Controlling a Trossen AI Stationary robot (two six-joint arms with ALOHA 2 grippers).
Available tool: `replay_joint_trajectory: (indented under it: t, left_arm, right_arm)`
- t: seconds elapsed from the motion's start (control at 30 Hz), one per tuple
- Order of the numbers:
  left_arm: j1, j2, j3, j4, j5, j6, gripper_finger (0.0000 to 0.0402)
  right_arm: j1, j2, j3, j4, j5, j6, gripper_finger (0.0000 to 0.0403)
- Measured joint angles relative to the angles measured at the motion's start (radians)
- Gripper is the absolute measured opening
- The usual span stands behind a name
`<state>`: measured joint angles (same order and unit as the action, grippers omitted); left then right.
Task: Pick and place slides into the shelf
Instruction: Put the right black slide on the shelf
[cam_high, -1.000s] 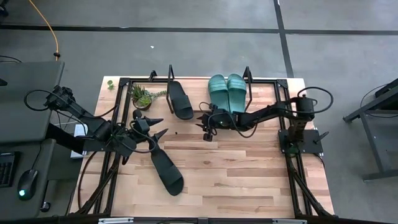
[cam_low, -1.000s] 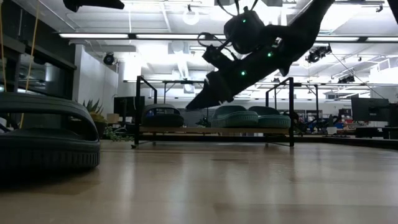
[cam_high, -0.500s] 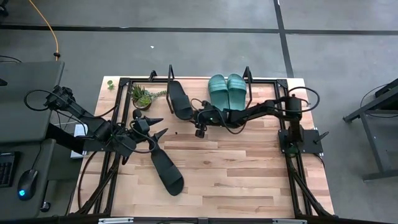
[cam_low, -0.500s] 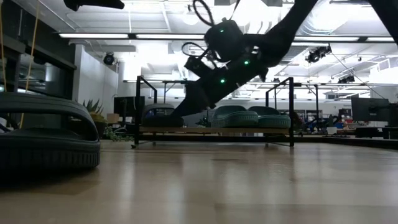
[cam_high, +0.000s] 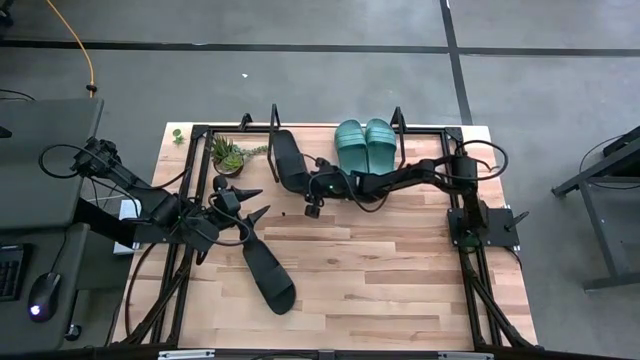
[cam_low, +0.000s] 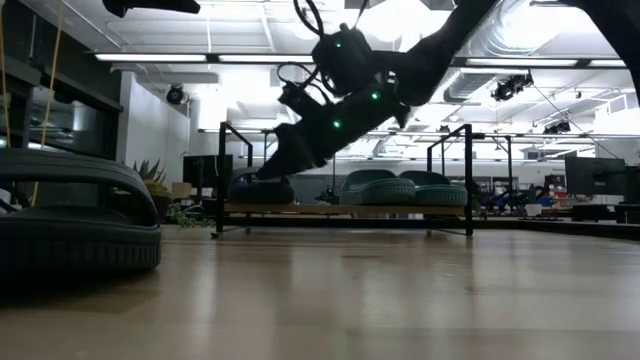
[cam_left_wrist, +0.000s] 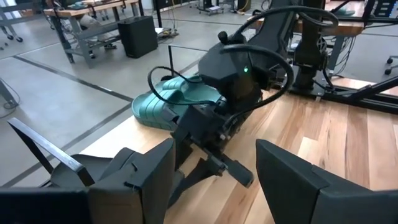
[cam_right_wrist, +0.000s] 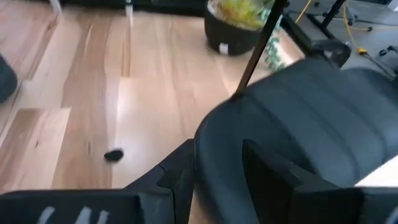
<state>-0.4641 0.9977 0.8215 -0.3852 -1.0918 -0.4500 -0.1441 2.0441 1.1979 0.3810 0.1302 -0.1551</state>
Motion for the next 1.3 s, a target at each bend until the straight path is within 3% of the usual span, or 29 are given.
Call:
replay_joint_trajectory:
  t: [0.33,0.53,1.1,1.3]
  left_arm:
    - [0.0,0.0,0.0,0.0,-0.001,0.0,0.0207]
    - [0.0,0.0,0.0,0.0,-0.001,0.012,0.0207]
    - [0.0,0.0,0.0,0.0,-0.001,0.023,0.0207]
    - [0.0,0.0,0.0,0.0,-0.001,0.023,0.0207]
  right_arm:
    - [-0.015,0.0,0.068,-0.137,-0.01,-0.01,0.0122]
    - [-0.005,-0.002,0.083,-0.283,0.065,-0.037,0.0122]
    - [-0.006,-0.005,0.134,-0.247,0.03,-0.069,0.0122]
    - [-0.006,-0.056,0.181,-0.413,0.141,-0.09,0.0122]
